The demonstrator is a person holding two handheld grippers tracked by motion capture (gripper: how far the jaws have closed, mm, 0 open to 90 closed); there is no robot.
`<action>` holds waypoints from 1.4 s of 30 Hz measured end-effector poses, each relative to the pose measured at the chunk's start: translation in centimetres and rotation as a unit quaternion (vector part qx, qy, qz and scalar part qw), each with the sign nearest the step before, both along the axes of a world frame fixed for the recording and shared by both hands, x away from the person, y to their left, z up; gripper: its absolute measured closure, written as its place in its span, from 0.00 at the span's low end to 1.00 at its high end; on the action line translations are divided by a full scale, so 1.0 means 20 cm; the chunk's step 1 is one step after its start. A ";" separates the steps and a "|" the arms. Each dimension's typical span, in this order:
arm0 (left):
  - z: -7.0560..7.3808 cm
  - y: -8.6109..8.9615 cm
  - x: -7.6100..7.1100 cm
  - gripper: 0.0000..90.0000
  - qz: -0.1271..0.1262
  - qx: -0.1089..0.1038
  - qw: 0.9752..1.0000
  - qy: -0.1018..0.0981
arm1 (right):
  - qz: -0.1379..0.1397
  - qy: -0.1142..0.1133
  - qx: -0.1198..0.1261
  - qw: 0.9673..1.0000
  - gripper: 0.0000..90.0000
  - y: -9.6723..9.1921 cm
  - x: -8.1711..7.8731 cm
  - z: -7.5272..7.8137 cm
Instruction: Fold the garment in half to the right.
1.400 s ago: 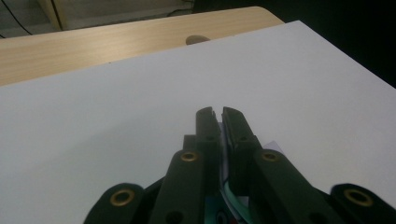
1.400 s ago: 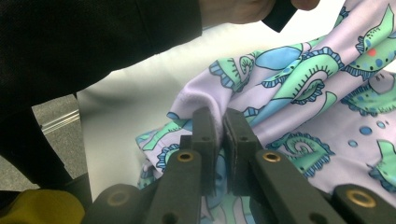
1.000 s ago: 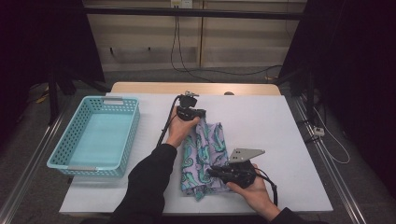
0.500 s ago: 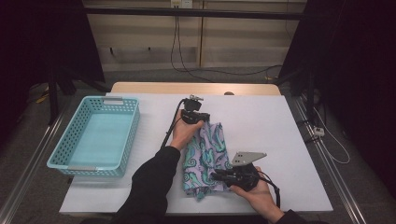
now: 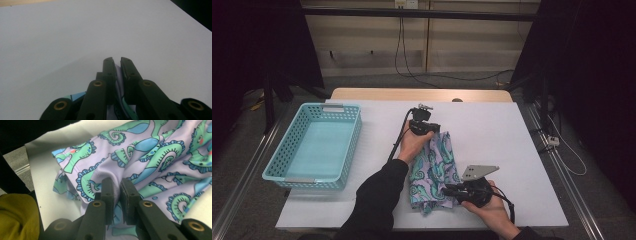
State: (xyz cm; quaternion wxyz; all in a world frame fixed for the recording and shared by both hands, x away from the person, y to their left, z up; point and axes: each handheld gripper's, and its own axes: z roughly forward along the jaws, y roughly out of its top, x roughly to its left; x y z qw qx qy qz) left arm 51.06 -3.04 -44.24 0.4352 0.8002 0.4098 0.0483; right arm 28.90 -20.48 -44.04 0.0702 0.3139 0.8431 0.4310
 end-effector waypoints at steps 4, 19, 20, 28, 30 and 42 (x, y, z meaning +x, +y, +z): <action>-0.01 -0.01 0.00 0.86 0.006 -0.004 1.000 0.007 | -0.007 0.009 0.000 1.000 0.90 -0.02 0.00 -0.02; 0.03 0.03 -0.03 0.59 0.003 -0.001 1.000 -0.008 | -0.029 0.027 -0.020 0.999 0.93 -0.11 -0.03 -0.05; 0.03 0.05 -0.04 0.56 0.003 -0.002 1.000 -0.011 | -0.030 0.027 -0.023 0.999 0.92 -0.11 -0.03 -0.05; 0.11 0.17 -0.10 0.30 0.015 -0.010 0.999 -0.032 | -0.017 0.004 -0.044 0.999 0.72 -0.09 -0.06 -0.01; 0.12 0.20 -0.12 0.26 0.020 -0.002 0.999 -0.045 | -0.019 0.000 -0.043 0.999 0.63 -0.09 -0.06 0.00; 0.07 0.35 -0.16 0.16 0.041 0.010 0.997 -0.062 | -0.053 -0.029 -0.016 0.998 0.57 -0.11 0.04 0.12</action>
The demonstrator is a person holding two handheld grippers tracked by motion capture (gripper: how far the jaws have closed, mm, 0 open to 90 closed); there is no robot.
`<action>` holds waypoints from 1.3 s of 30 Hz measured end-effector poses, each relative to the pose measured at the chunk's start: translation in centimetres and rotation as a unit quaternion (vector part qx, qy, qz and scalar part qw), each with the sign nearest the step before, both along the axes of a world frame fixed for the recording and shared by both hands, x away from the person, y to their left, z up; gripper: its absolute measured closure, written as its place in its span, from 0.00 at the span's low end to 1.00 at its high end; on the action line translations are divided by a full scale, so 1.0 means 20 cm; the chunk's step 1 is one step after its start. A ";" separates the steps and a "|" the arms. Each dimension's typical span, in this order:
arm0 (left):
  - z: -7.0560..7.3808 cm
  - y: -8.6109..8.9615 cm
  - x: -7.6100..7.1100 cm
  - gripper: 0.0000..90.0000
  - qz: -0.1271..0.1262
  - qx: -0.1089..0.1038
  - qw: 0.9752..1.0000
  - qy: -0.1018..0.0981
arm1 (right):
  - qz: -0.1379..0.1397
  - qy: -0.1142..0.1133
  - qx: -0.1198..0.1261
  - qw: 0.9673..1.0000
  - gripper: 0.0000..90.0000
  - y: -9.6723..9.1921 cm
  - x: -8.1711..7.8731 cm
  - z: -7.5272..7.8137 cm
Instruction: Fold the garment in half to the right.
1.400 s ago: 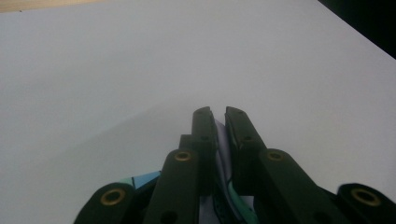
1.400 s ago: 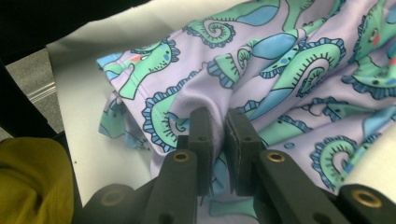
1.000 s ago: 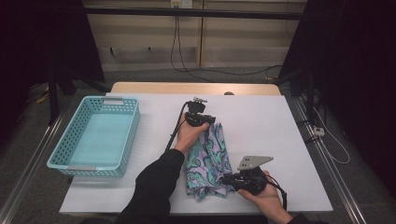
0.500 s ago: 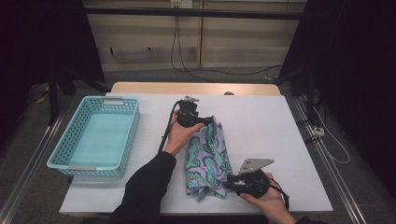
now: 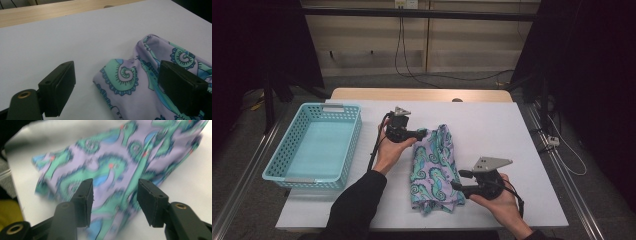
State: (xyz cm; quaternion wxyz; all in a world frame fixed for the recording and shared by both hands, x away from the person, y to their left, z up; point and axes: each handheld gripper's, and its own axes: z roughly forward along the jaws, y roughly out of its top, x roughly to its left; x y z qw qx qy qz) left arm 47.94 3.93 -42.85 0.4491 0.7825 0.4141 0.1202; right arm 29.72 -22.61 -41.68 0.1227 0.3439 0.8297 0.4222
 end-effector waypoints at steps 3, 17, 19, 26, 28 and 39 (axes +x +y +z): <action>-0.02 0.01 0.01 0.16 0.002 0.000 1.000 0.005 | -0.001 -0.008 0.007 1.000 0.61 0.03 0.10 0.03; -0.08 0.00 0.07 0.31 0.018 0.019 1.000 0.011 | -0.046 -0.009 -0.051 0.998 0.60 0.21 0.58 -0.05; -0.09 -0.01 0.07 0.38 0.006 0.009 1.000 0.019 | -0.057 -0.008 -0.053 0.997 0.60 0.21 0.62 -0.06; -0.15 -0.06 0.10 0.49 0.021 0.039 0.999 0.023 | -0.081 0.008 -0.058 0.995 0.61 0.21 0.72 -0.12; -0.17 -0.06 0.11 0.47 0.024 0.045 0.998 0.030 | -0.085 0.009 -0.069 0.994 0.66 0.21 0.74 -0.13; -0.19 -0.07 0.11 0.38 0.031 0.054 0.998 0.028 | -0.101 0.012 -0.054 0.993 1.00 0.10 0.70 -0.14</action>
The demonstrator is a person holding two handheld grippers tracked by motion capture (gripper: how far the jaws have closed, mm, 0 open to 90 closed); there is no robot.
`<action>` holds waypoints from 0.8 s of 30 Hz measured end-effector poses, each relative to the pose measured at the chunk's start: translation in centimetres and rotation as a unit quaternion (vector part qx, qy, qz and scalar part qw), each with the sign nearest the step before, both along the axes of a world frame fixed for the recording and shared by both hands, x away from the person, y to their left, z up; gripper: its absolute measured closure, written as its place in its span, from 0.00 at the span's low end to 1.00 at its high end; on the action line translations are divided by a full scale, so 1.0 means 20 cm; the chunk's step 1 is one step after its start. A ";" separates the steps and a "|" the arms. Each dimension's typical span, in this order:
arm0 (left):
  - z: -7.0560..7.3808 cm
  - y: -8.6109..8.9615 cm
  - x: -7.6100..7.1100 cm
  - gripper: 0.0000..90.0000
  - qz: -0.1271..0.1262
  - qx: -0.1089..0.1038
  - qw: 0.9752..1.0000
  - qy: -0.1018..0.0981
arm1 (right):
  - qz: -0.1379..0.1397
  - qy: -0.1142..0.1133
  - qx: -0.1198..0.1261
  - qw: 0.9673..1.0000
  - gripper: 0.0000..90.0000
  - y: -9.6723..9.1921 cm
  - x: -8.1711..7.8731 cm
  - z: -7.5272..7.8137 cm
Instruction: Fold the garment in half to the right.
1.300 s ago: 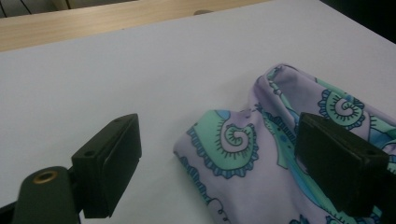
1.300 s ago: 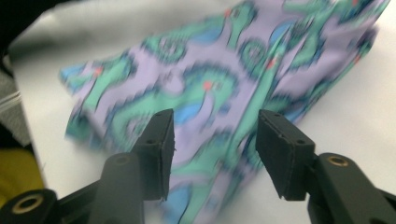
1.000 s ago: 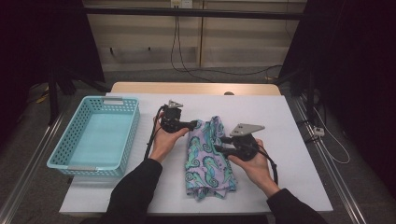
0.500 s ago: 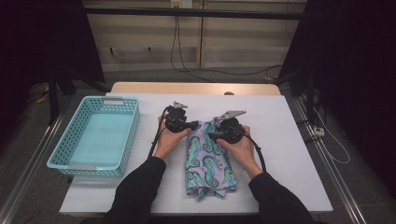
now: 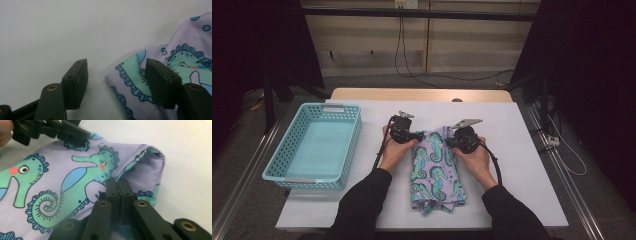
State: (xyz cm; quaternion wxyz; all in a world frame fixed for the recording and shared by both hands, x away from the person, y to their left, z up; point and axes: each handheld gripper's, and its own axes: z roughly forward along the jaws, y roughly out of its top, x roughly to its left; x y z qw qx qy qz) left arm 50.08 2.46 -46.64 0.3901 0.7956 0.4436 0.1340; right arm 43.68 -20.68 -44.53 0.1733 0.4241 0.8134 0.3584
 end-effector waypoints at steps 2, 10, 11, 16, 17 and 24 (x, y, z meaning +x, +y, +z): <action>0.00 -0.01 0.00 0.33 0.001 0.004 1.000 -0.002 | -0.002 -0.009 0.005 1.000 1.00 -0.02 -0.01 0.01; -0.01 -0.01 0.00 0.23 0.010 0.000 1.000 -0.002 | -0.013 -0.023 0.017 1.000 1.00 -0.07 -0.01 0.02; -0.02 -0.01 0.01 0.23 0.011 -0.002 1.000 -0.003 | -0.013 -0.022 0.015 1.000 1.00 -0.07 0.00 0.02; -0.02 -0.01 0.01 0.22 0.014 0.002 1.000 -0.008 | -0.013 -0.006 0.005 1.000 1.00 -0.07 -0.02 -0.02; -0.02 -0.01 0.01 0.22 0.014 0.002 1.000 -0.008 | -0.014 -0.006 0.005 1.000 1.00 -0.07 -0.02 -0.03; -0.01 -0.01 0.01 0.20 0.013 -0.002 1.000 -0.004 | -0.028 0.011 0.008 1.000 0.94 -0.10 0.02 -0.08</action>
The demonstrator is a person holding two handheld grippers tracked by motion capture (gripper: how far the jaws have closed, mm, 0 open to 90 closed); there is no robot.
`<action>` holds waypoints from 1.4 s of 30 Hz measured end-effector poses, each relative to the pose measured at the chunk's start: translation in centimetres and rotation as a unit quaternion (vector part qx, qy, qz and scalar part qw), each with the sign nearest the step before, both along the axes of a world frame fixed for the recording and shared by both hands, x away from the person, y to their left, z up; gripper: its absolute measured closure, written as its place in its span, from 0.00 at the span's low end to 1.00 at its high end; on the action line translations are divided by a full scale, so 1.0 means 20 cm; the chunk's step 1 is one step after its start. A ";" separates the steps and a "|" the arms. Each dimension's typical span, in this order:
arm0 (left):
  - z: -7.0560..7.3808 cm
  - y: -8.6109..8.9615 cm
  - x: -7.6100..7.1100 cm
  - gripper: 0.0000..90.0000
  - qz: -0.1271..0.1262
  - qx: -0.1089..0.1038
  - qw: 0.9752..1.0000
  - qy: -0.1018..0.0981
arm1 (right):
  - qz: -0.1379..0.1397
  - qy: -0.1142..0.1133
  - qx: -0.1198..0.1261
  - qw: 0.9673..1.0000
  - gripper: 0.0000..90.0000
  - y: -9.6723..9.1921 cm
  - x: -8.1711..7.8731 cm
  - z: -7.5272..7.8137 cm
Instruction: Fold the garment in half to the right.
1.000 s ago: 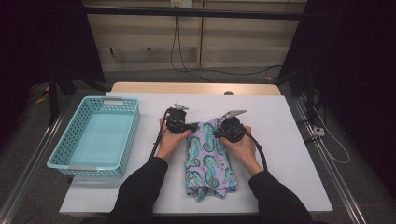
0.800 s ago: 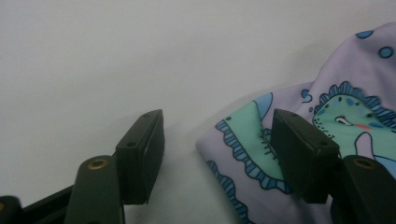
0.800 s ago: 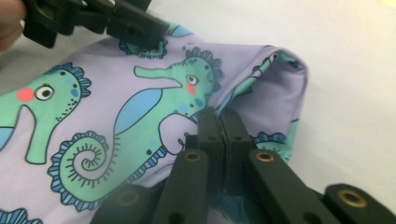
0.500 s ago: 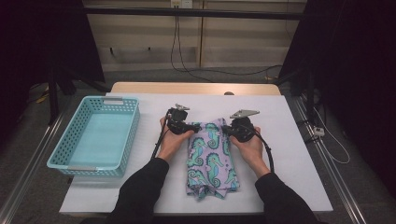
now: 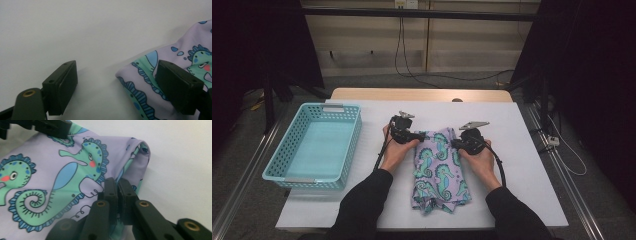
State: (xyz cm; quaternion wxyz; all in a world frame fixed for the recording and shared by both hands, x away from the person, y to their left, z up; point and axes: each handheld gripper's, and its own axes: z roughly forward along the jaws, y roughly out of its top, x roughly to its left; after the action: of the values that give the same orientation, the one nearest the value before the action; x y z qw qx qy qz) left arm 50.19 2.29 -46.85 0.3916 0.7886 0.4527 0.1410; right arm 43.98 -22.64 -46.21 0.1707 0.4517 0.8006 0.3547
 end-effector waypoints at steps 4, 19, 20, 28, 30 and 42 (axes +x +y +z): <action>0.01 0.02 0.01 0.19 0.012 -0.003 1.000 -0.001 | 0.000 0.008 -0.004 1.000 0.89 0.00 0.00 0.00; 0.04 0.11 0.02 0.17 0.018 -0.009 1.000 -0.005 | -0.013 -0.022 0.015 1.000 0.73 -0.01 0.14 0.09; 0.04 0.11 0.01 0.16 0.015 -0.012 1.000 -0.006 | -0.014 -0.022 0.017 1.000 0.73 -0.01 0.14 0.09; 0.06 0.13 -0.04 0.07 -0.017 -0.041 0.999 -0.011 | -0.017 -0.007 0.022 1.000 0.78 -0.04 0.15 0.05; 0.07 0.14 -0.05 0.06 -0.030 -0.042 0.999 -0.011 | -0.013 -0.012 0.032 0.999 0.73 -0.05 0.13 0.07; 0.11 0.18 -0.13 0.04 -0.049 -0.041 0.997 -0.032 | 0.033 -0.018 0.059 0.998 0.40 -0.09 -0.01 0.11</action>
State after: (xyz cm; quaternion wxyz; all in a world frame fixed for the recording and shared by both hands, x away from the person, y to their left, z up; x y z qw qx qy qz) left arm 47.69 5.80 -44.62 0.4440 0.7883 0.4064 0.1279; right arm 43.85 -24.50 -44.03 0.1463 0.4282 0.7893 0.4150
